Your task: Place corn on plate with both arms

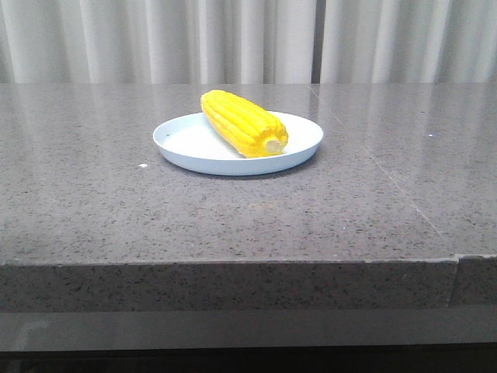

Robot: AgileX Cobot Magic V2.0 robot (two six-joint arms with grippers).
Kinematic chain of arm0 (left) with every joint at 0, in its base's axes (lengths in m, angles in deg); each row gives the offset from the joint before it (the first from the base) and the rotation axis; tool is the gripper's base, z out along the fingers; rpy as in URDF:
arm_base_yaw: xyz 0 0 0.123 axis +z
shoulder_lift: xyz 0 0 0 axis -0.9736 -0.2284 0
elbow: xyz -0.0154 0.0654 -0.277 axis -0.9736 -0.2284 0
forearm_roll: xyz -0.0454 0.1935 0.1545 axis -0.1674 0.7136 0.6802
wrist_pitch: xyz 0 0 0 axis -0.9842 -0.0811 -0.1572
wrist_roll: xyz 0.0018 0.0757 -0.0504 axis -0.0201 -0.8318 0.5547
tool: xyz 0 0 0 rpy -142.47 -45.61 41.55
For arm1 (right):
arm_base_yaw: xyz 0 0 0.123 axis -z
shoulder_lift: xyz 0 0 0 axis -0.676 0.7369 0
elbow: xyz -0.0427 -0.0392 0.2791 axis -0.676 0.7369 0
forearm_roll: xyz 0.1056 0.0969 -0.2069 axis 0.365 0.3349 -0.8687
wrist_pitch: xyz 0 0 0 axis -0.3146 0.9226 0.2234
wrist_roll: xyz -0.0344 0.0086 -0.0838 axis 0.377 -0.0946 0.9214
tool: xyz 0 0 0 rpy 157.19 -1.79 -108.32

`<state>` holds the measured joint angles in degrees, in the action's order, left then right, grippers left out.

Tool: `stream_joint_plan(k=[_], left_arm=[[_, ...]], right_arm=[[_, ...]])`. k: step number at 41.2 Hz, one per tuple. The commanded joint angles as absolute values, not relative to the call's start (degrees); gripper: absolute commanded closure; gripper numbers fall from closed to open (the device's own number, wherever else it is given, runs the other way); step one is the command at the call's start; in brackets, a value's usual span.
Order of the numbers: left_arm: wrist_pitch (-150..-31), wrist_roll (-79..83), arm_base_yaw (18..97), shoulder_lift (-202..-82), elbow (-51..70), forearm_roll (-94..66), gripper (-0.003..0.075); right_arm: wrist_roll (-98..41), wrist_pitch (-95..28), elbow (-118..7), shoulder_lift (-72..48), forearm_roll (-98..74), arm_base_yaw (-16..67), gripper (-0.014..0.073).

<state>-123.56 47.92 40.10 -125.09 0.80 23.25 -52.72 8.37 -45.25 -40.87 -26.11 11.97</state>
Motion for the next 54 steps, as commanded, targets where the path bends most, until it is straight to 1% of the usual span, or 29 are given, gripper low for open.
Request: stream_joint_plan(k=[1,3,4,6,7,10,11,13,15,19,43,50,54], left_arm=[[-119.55,48.55,39.62,-124.86,2.31,23.64,0.0331],[-119.55,48.55,39.62,-124.86,2.31,23.64,0.0358],[-119.55,48.55,39.62,-124.86,2.31,23.64,0.0386],[-119.55,48.55,39.62,-124.86,2.31,23.64,0.0447],[-119.55,48.55,39.62,-124.86,2.31,23.64,0.0476],[-119.55,48.55,39.62,-124.86,2.31,23.54,0.0587],[-119.55,48.55,39.62,-124.86,2.31,23.54,0.0624],[-119.55,48.55,39.62,-124.86,2.31,23.54,0.0681],[-119.55,48.55,39.62,-124.86,2.31,23.54,0.0731],[-119.55,48.55,39.62,-124.86,2.31,23.54,0.074],[-119.55,48.55,39.62,-124.59,2.31,23.24,0.074],[-119.55,48.55,44.35,-121.88,2.09,23.15,0.0741],[-117.78,48.55,49.19,-118.48,0.43,23.99,0.074]], right_arm=[[-52.07,3.92,-46.49,-40.62,-26.81,12.09,-0.0057],[-52.07,3.92,-46.49,-40.62,-26.81,12.09,-0.0031],[-52.07,3.92,-46.49,-40.62,-26.81,12.09,-0.001],[-52.07,3.92,-46.49,-40.62,-26.81,12.09,0.0069],[-52.07,3.92,-46.49,-40.62,-26.81,12.09,0.0095],[-52.07,3.92,-46.49,-40.62,-26.81,12.09,0.0274],[-52.07,3.92,-46.49,-40.62,-26.81,12.09,0.0321],[-52.07,3.92,-46.49,-40.62,-26.81,12.09,0.0442],[-52.07,3.92,-46.49,-40.62,-26.81,12.09,0.0534],[-52.07,3.79,-46.49,-40.62,-26.81,12.09,0.0665],[-52.07,3.04,-46.49,-40.62,-26.81,12.09,0.0662],[-52.07,3.04,-46.49,-40.62,-26.81,12.09,0.0662],[-52.07,3.04,-46.49,-40.62,-26.81,12.09,0.0662]])
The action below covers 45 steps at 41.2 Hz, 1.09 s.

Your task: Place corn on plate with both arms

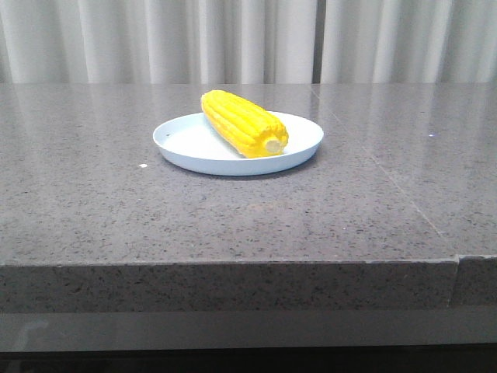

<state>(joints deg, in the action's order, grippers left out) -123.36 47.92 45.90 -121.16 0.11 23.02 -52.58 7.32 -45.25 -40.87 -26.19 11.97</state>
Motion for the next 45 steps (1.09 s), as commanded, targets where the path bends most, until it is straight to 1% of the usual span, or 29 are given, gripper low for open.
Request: stream_joint_plan(k=[1,7,15,22,29,39,45], left_arm=[[-116.92,48.55,49.91,-117.64,-0.2,24.24,0.0741],[-108.8,48.55,57.75,-111.07,-6.73,23.11,0.074],[-95.75,48.55,68.25,-101.84,-19.54,18.0,0.074],[-89.28,48.55,75.02,-94.18,-29.6,17.13,0.074],[-82.83,48.45,77.8,-87.79,-37.7,17.13,0.074],[-70.55,48.45,77.9,-82.79,-48.25,18.38,0.074],[-71.36,48.45,77.9,-82.77,-48.51,19.99,0.074]], right_arm=[[-52.07,3.04,-46.49,-40.62,-26.81,12.09,0.0662],[-52.07,3.04,-46.49,-40.62,-26.81,12.09,0.0662],[-52.07,3.04,-46.49,-40.62,-26.81,12.09,0.0662],[-52.07,3.04,-46.49,-40.62,-26.81,12.09,0.0662],[-52.07,3.04,-46.49,-40.62,-26.81,12.09,0.0662],[-52.07,3.04,-46.49,-40.62,-26.81,12.09,0.0662],[-52.07,3.1,-46.49,-40.54,-26.81,12.09,0.0662]])
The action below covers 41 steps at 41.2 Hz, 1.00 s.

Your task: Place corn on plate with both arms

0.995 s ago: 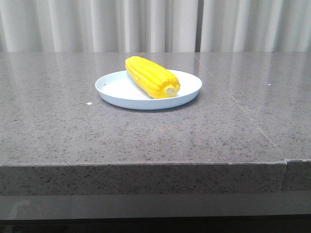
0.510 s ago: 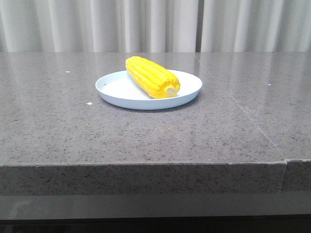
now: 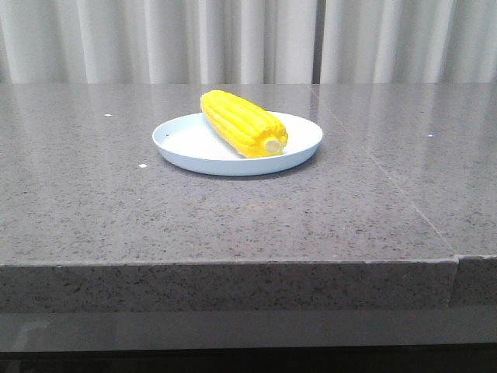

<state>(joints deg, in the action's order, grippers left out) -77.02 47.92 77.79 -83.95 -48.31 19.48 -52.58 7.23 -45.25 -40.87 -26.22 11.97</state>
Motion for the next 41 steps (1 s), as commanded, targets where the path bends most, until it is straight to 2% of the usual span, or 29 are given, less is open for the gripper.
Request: stream_joint_plan(k=[1,20,27,41], left_arm=[[-72.27,48.45,77.9,-82.77,-48.51,19.99,0.074],[-73.97,47.32,77.9,-82.87,-48.51,20.79,0.074],[-74.21,41.05,77.9,-82.87,-48.51,14.34,0.074],[-73.98,40.95,77.9,-82.87,-48.51,14.34,0.074]], right_arm=[[-52.07,3.1,-46.49,-40.54,-26.81,12.09,0.0662],[-52.07,3.1,-46.49,-40.54,-26.81,12.09,0.0662],[-52.07,3.1,-46.49,-40.54,-26.81,12.09,0.0662],[-52.07,3.1,-46.49,-40.54,-26.81,12.09,0.0662]])
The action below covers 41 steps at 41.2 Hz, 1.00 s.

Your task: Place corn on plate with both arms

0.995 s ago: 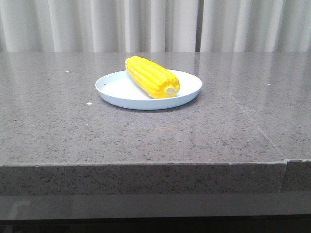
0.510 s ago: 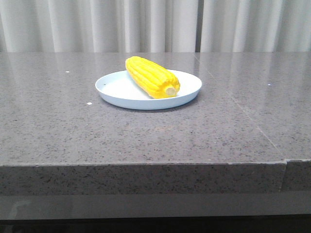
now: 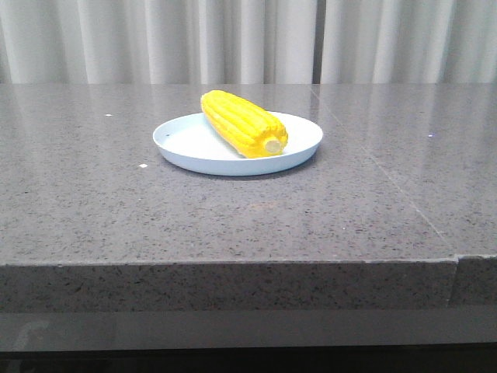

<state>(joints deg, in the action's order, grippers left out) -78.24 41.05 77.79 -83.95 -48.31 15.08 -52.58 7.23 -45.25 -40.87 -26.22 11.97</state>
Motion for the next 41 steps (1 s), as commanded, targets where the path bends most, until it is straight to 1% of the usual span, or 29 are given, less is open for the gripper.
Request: stream_joint_plan(k=[1,30,34,41], left_arm=[[-73.98,40.95,77.9,-82.87,-48.51,14.34,0.074],[-73.98,40.95,77.9,-82.87,-48.51,14.34,0.074],[-73.98,40.95,77.9,-82.87,-48.51,14.34,0.074],[-73.98,40.95,77.9,-82.87,-48.51,14.34,0.074]], right_arm=[[-52.07,3.1,-46.49,-40.54,-26.81,12.09,0.0662],[-52.07,2.62,-45.3,-41.6,-26.81,12.54,0.0662],[-52.07,-2.31,-41.11,-44.21,-27.11,16.59,0.0662],[-52.07,-19.81,-27.48,-53.12,-27.22,26.87,0.0662]])
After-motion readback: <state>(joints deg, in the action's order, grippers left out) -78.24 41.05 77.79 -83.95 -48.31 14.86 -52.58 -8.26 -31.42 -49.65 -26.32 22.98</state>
